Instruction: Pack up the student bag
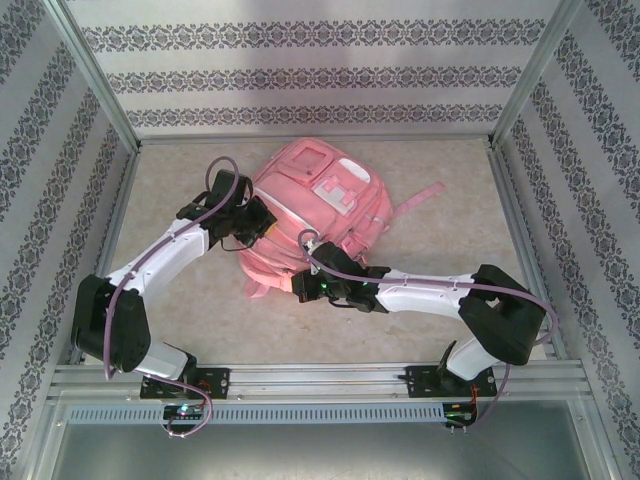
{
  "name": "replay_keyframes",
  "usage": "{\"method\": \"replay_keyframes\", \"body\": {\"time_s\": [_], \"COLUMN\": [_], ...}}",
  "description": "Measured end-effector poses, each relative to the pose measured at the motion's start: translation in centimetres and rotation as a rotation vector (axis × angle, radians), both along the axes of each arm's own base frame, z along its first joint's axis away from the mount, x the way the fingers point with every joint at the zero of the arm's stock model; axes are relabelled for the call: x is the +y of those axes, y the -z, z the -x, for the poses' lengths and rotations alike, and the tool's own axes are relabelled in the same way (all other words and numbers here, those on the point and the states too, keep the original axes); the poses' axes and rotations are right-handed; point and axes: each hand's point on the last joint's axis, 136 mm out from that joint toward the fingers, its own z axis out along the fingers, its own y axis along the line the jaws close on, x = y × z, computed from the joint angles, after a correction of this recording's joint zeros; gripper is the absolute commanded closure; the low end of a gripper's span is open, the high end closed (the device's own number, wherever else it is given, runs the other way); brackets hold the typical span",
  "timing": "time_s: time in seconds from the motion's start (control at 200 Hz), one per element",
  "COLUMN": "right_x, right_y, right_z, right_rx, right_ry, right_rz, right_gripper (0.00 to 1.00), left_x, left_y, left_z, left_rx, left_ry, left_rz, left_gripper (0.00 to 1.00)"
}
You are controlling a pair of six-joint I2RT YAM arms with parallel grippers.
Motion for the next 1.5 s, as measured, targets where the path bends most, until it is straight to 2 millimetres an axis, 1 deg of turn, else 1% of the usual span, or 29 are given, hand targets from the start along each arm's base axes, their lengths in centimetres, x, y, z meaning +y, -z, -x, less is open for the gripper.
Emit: {"method": "replay_keyframes", "body": {"time_s": [0.09,0.165,0.37,0.5,0.585,0.65,0.759,0.839,0.939,1.014,1.084,1.234,1.294,1.349,1.504], "right_x": [-0.3,-0.9,-3.1,-3.7,-3.7,-3.6,-3.9,-4.1,-4.1,-4.1,-4.1,-4.0,-3.9,-3.8,-3.7], "right_y": [0.2,0.3,-0.4,-1.0,-1.4,-1.6,-1.3,-1.0,-0.9,-0.9,-0.9,-0.8,-0.8,-0.6,-0.7], "right_z": [-0.1,-0.4,-1.3,-1.5,-1.3,-1.2,-0.9,-0.7,-0.6,-0.6,-0.6,-0.5,-0.5,-0.5,-0.5], "right_rx": [-0.002,-0.006,-0.019,-0.033,-0.038,-0.036,-0.019,-0.008,-0.006,-0.003,0.001,0.008,0.011,0.014,0.012], "right_ry": [0.015,0.033,0.082,0.078,0.065,0.058,0.055,0.054,0.054,0.054,0.055,0.052,0.051,0.051,0.049], "right_rz": [0.007,0.008,-0.002,-0.001,-0.009,-0.016,-0.003,0.01,0.013,0.011,0.009,0.004,0.002,0.003,-0.001], "right_gripper": [1.0,1.0,1.0,1.0,1.0,1.0,1.0,1.0,1.0,1.0,1.0,1.0,1.0,1.0,1.0], "left_x": [-0.1,-0.1,-0.2,-0.2,-0.4,-0.4,0.6,1.5,2.3,2.6,2.7,2.3,2.0,1.7,0.8], "left_y": [-1.6,-2.2,-2.2,-2.4,-2.8,-2.9,-3.0,-3.0,-2.7,-2.1,-1.0,2.3,3.1,3.4,3.5], "left_z": [-0.5,-0.5,-0.3,-0.4,-0.6,-0.5,-0.3,0.8,3.1,4.5,5.6,7.7,8.1,8.0,7.8], "left_rx": [-0.024,-0.029,-0.024,-0.032,-0.038,-0.037,-0.037,-0.038,-0.03,-0.013,0.018,0.114,0.141,0.151,0.148], "left_ry": [-0.002,-0.001,0.01,0.022,0.036,0.045,0.022,0.002,-0.017,-0.03,-0.037,-0.035,-0.03,-0.028,-0.017], "left_rz": [0.005,0.007,0.004,-0.001,-0.002,-0.008,-0.018,-0.017,-0.003,0.013,0.019,0.016,0.019,0.023,0.033], "left_gripper": [1.0,1.0,1.0,1.0,0.8,0.69,0.66,0.66,0.66,0.66,0.66,0.68,0.68,0.69,0.69]}}
